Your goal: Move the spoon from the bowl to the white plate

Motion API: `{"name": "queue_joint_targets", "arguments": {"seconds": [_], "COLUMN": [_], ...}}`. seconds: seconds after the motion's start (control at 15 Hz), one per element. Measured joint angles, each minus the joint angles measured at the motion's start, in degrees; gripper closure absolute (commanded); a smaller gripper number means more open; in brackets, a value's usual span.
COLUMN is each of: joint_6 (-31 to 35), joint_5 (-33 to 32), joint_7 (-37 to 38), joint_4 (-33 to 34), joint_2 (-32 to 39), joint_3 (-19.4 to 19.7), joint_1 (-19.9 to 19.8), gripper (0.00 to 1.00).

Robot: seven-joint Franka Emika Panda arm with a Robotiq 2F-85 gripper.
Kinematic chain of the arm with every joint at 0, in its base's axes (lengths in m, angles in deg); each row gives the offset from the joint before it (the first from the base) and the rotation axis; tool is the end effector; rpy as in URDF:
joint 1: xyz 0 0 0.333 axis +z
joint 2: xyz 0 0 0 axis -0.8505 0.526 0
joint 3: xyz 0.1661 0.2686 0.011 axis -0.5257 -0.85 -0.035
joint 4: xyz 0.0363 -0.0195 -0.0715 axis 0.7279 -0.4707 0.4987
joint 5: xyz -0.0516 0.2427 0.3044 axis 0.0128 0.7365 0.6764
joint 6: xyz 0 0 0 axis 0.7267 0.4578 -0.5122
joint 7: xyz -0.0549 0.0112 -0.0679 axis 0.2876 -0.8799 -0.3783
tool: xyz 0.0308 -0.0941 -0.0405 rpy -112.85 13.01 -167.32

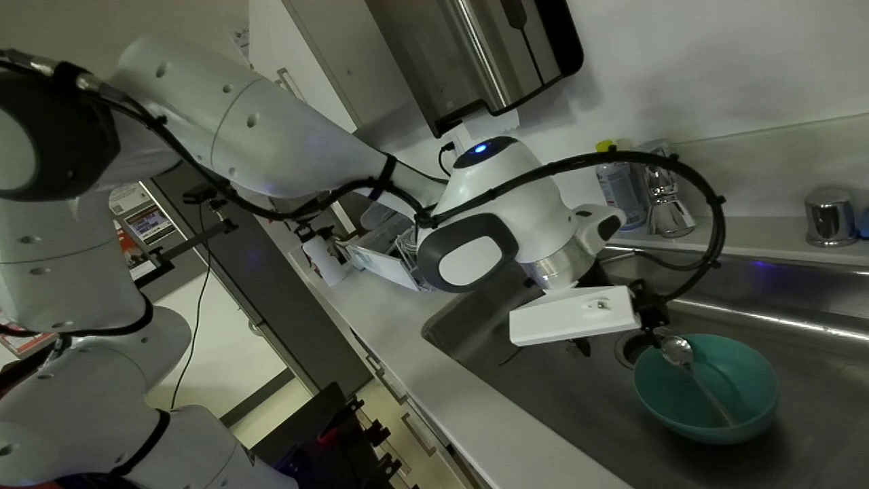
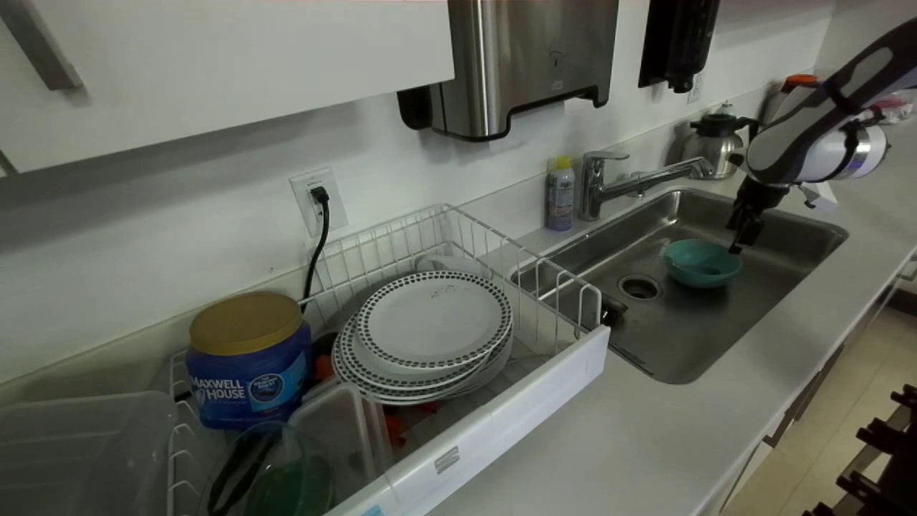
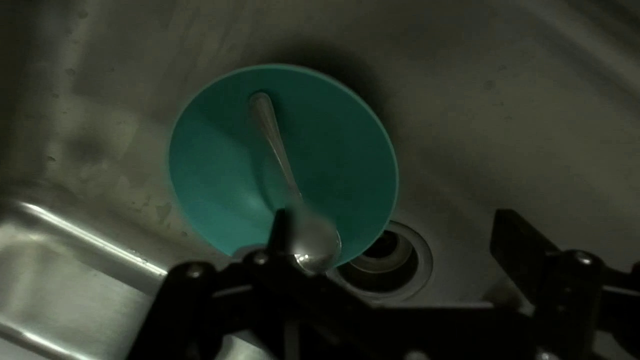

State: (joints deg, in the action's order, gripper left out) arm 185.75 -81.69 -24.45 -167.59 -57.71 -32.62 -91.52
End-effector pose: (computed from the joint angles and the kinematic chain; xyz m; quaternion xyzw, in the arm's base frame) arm 0.5199 -0.3123 0.1900 0.9583 0.2675 0.0861 0.0521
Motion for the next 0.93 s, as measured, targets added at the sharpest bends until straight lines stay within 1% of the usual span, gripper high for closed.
{"name": "queue_joint_targets", "arguments": {"seconds": [0.2,0.4,0.53,0.8,0.93], "joint_6": [-4.44,-8.03,-9.22,-10.90,-11.01], "joint_5": [1.08,1.60,2.93,7.04,8.52], "joint_7": [-7.00,-12.90,-16.80,-25.31,-28.45], "joint_4": [5.58,10.02,12.21,15.52,16.96], "joint_2": [3.85,6.79,8.41,11.55,13.27], "joint_3": [-2.91,-4.14,-4.91,-8.10,-9.07], "joint_1": [-3.83,-6.17,-7.29,-10.13,-10.88], "gripper": [0.00,0.00,0.00,0.00,0.00]}}
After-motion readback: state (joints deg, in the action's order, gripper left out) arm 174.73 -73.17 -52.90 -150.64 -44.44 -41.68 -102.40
